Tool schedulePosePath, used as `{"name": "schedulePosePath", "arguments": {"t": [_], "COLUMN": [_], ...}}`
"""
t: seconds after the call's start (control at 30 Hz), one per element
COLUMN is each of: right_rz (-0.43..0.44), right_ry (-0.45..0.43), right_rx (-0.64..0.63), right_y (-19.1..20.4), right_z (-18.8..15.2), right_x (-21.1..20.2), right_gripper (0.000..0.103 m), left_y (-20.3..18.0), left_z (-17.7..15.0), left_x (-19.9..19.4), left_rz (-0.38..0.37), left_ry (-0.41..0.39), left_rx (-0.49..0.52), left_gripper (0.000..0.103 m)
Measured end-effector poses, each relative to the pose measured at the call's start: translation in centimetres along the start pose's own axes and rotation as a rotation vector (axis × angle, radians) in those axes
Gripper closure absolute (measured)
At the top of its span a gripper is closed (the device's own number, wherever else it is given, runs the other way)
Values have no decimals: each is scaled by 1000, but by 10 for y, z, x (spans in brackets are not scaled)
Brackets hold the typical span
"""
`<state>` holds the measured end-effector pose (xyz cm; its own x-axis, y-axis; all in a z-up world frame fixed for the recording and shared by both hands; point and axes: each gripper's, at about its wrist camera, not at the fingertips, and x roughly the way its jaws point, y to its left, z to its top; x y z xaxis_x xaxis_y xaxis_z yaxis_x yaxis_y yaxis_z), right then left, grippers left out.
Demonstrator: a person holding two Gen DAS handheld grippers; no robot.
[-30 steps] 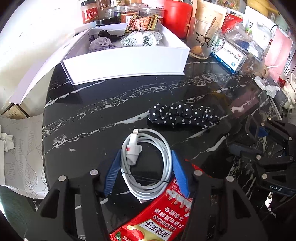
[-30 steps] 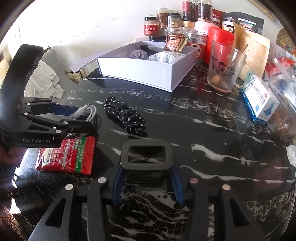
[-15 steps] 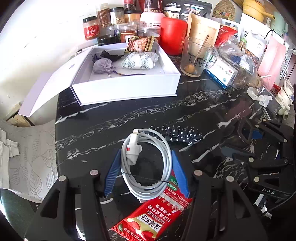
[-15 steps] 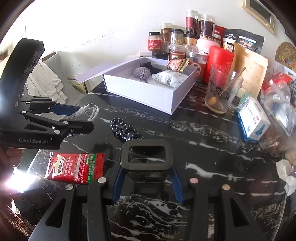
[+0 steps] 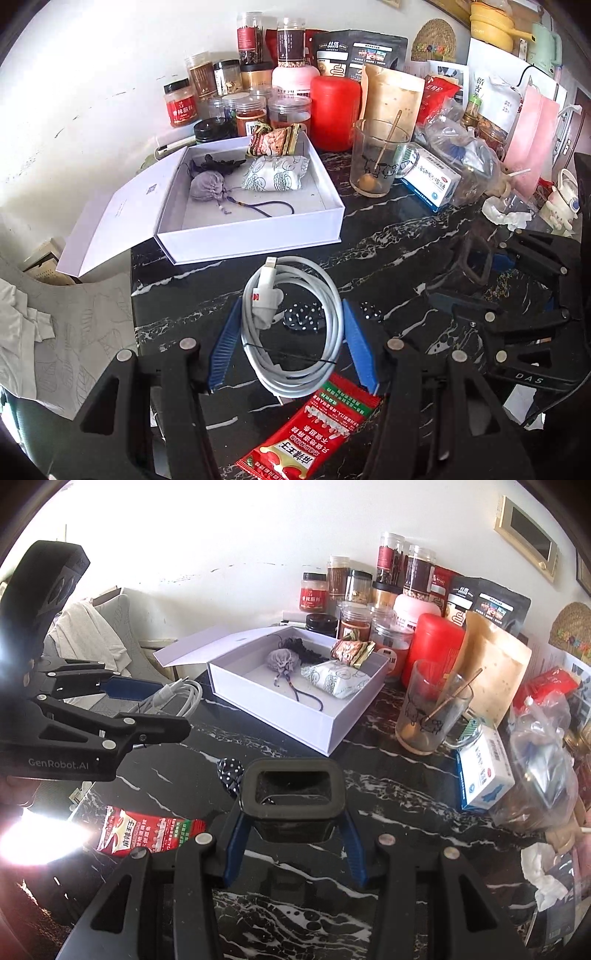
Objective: Organize objects
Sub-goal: 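Carry the white cable with the left tool toward the white box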
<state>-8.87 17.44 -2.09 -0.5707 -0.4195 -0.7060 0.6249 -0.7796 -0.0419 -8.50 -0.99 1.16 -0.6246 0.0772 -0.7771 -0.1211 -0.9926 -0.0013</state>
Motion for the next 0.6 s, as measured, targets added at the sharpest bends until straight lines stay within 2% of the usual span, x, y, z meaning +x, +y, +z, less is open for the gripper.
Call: {"name": "schedulePosePath", "arguments": {"t": [0.6], "right_rz": [9], "right_ry": [-67], "right_rx": [-57], "right_y": [-14], "right_z": [53], "right_x": [0], "right_gripper": [57], "left_y": [8], "left_z": [56], "left_x": [-1], "left_rz": [-3], "left_ry": [-35], "left_rx": [39], "left_gripper": [50]}}
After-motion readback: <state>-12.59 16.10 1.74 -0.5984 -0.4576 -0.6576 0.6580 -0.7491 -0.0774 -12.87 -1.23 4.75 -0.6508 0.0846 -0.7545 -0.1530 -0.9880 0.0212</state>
